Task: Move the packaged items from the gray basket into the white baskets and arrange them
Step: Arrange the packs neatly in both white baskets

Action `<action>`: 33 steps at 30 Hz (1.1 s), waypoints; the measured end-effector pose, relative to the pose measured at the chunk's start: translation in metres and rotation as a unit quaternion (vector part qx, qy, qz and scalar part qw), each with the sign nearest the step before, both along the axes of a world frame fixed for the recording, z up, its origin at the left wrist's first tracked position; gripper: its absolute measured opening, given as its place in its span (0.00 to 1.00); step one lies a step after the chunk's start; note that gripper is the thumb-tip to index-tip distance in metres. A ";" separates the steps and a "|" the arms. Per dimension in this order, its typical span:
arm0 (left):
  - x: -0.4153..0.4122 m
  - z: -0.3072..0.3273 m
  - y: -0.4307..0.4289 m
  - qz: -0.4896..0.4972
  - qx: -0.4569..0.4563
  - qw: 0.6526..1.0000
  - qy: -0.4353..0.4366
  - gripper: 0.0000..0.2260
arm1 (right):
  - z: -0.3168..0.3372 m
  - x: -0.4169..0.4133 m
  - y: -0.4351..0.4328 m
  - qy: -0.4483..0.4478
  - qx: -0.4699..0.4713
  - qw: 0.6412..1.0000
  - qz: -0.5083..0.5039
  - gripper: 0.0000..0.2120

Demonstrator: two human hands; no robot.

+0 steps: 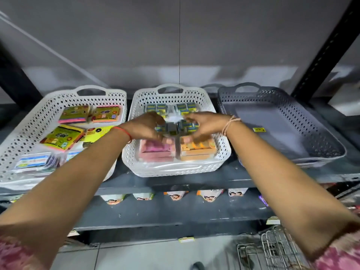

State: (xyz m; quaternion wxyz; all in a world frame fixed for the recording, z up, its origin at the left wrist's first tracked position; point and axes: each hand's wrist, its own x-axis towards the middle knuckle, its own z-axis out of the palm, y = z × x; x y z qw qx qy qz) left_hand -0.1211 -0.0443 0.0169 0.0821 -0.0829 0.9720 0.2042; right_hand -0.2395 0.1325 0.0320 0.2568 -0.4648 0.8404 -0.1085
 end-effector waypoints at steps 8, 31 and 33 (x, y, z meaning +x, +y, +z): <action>0.023 -0.016 0.026 -0.016 -0.085 0.995 -0.052 0.32 | -0.021 0.031 0.015 0.131 0.087 0.987 0.023 0.35; 0.195 0.041 -0.139 0.216 0.051 0.972 0.081 0.28 | 0.024 0.155 -0.151 0.097 -0.099 0.973 0.184 0.39; 0.209 0.028 -0.157 0.210 0.049 0.976 -0.007 0.30 | 0.012 0.170 -0.171 0.103 -0.052 0.974 0.193 0.40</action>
